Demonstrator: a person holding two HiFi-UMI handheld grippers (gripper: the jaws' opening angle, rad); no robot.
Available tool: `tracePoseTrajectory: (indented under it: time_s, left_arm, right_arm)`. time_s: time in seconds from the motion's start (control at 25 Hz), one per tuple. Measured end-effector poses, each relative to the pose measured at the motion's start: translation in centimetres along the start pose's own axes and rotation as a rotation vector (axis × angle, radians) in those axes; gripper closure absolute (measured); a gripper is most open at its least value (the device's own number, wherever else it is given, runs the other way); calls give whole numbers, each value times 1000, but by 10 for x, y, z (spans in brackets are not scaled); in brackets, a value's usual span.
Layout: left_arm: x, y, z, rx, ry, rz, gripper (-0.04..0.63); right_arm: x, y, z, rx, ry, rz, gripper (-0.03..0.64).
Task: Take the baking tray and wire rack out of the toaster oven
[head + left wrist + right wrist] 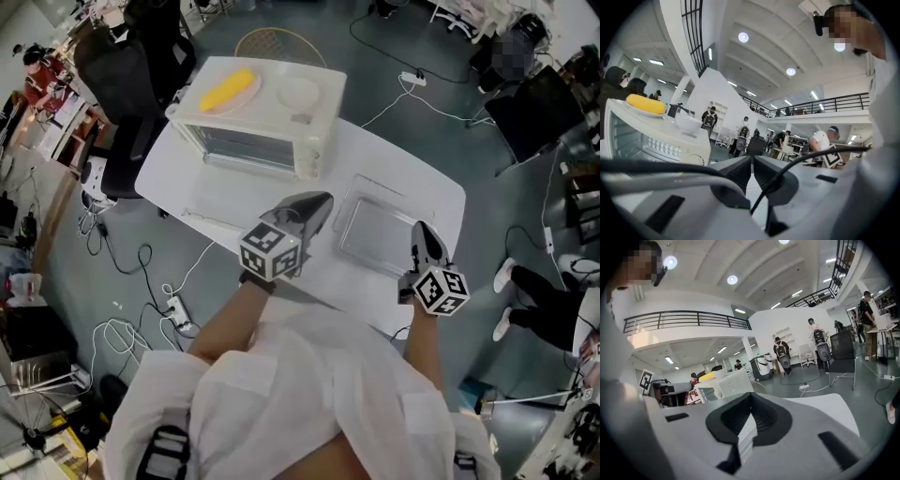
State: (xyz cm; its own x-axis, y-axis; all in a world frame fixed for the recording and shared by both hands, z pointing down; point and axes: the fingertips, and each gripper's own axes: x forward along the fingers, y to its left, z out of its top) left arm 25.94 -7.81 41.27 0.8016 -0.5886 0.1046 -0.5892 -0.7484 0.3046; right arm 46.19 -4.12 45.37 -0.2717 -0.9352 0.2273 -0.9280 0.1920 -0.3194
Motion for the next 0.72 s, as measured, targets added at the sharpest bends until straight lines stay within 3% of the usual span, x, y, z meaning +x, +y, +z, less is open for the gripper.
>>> tracePoseTrajectory:
  time_s: [0.4,0.72]
  left_arm:
    - [-92,65,81,134,-197,291,572]
    - [-126,79,105,150,-271,344,572]
  right_arm:
    - [0,45,63,-73,-164,79,612]
    - [13,78,77,-160,-198,121,614]
